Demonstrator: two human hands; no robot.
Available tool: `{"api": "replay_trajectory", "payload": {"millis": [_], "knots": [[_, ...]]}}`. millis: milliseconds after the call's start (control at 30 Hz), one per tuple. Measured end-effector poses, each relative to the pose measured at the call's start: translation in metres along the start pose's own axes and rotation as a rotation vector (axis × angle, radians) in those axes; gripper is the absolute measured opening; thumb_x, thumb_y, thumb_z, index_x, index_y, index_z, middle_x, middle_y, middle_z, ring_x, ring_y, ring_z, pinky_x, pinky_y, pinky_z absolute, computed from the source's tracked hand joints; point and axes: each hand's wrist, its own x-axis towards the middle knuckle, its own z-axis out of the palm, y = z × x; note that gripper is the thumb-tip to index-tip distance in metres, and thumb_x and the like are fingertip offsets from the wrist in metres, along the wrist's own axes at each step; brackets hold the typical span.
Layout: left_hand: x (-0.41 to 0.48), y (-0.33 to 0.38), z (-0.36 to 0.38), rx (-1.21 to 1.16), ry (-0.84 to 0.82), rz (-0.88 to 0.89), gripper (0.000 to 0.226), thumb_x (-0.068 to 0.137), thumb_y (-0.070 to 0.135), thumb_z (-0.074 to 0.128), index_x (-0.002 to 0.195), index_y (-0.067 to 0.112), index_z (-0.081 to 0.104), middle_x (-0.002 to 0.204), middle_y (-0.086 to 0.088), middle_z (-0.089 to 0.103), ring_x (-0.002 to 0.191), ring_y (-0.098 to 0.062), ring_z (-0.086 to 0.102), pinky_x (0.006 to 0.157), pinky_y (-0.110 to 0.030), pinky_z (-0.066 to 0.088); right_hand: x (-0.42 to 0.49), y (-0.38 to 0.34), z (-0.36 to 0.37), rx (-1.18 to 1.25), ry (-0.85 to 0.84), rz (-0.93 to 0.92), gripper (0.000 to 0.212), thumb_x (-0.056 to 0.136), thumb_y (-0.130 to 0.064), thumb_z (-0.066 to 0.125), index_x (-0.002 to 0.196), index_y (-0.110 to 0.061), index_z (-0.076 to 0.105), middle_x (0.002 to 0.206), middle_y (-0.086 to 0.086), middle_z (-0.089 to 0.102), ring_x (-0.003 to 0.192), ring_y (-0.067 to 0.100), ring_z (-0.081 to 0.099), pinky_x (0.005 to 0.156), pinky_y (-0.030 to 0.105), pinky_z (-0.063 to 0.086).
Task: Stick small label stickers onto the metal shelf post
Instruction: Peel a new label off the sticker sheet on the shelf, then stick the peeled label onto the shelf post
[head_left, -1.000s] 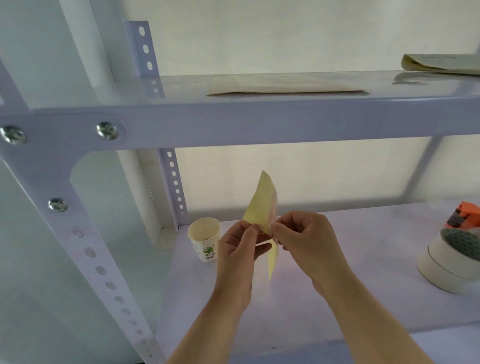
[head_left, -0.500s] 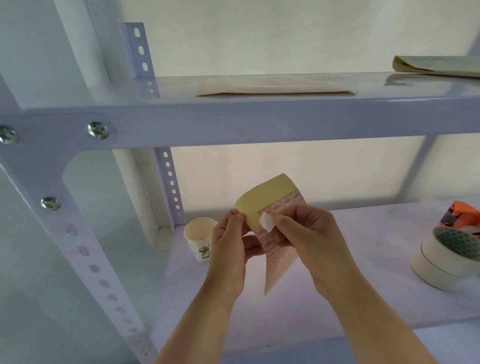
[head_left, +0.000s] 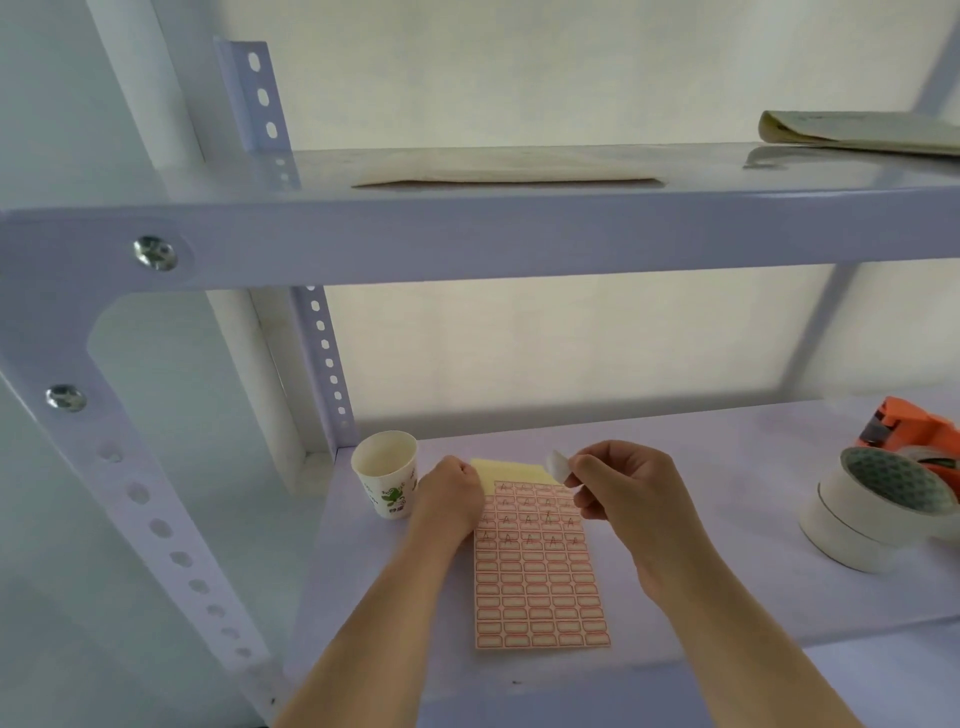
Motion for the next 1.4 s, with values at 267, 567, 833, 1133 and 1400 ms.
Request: {"api": "replay_trajectory", "payload": {"millis": [267,567,833,1133,1400], "knots": [[-0.032,0.0,0.002,0.166,0.314,0.249,0.013,0.104,0.018,0.046,0.11,0.014,0.057,0.11,-0.006,0.056,0.078,-0.021,0.057,0.067,-0.033,0.049,0.004,0.013,0.001,-0.019,0.004,0.033,0.016,0.087,-0.007,0.064,0.075,0.003,0.068,0.062,0.008,0.063,0.057,0.013,0.056,0.058,0.025,0.053],[-0.097,0.025,-0.01,-0.166,0.5,0.904,0.019,0.092,0.033,0.065,0.096,0.02,0.078,0.086,0.008,0.078,0.065,-0.006,0.067,0.057,-0.021,0.055,-0.002,-0.001,0.009,0.084,-0.007,-0.001,0.016,0.083,-0.008,0.061,0.069,0.0,0.063,0.054,0.001,0.055,0.056,0.018,0.051,0.061,0.035,0.05],[-0.108,0.028,-0.024,-0.049,0.681,0.909,0.019,0.087,0.033,0.066,0.084,0.021,0.081,0.079,0.011,0.08,0.065,-0.007,0.071,0.055,-0.02,0.055,-0.016,-0.017,0.016,0.135,-0.029,-0.058,0.015,0.081,-0.004,0.061,0.068,0.003,0.062,0.059,0.009,0.055,0.054,0.016,0.049,0.06,0.036,0.047],[-0.131,0.015,-0.057,-0.31,0.687,0.643,0.012,0.08,0.015,0.077,0.078,0.027,0.076,0.072,0.02,0.072,0.057,-0.007,0.063,0.054,-0.02,0.051,-0.049,-0.037,0.029,0.105,-0.087,-0.171,0.024,0.088,-0.007,0.061,0.072,-0.017,0.076,0.075,0.018,0.069,0.06,0.02,0.052,0.06,0.038,0.047],[-0.157,-0.013,-0.099,-0.728,0.385,0.431,0.02,0.088,0.012,0.074,0.077,0.029,0.074,0.072,0.016,0.073,0.06,-0.002,0.061,0.059,-0.014,0.048,-0.097,-0.055,0.063,0.042,-0.054,-0.184,0.014,0.087,-0.015,0.071,0.082,-0.025,0.079,0.072,0.0,0.076,0.061,0.011,0.066,0.061,0.027,0.056]]}}
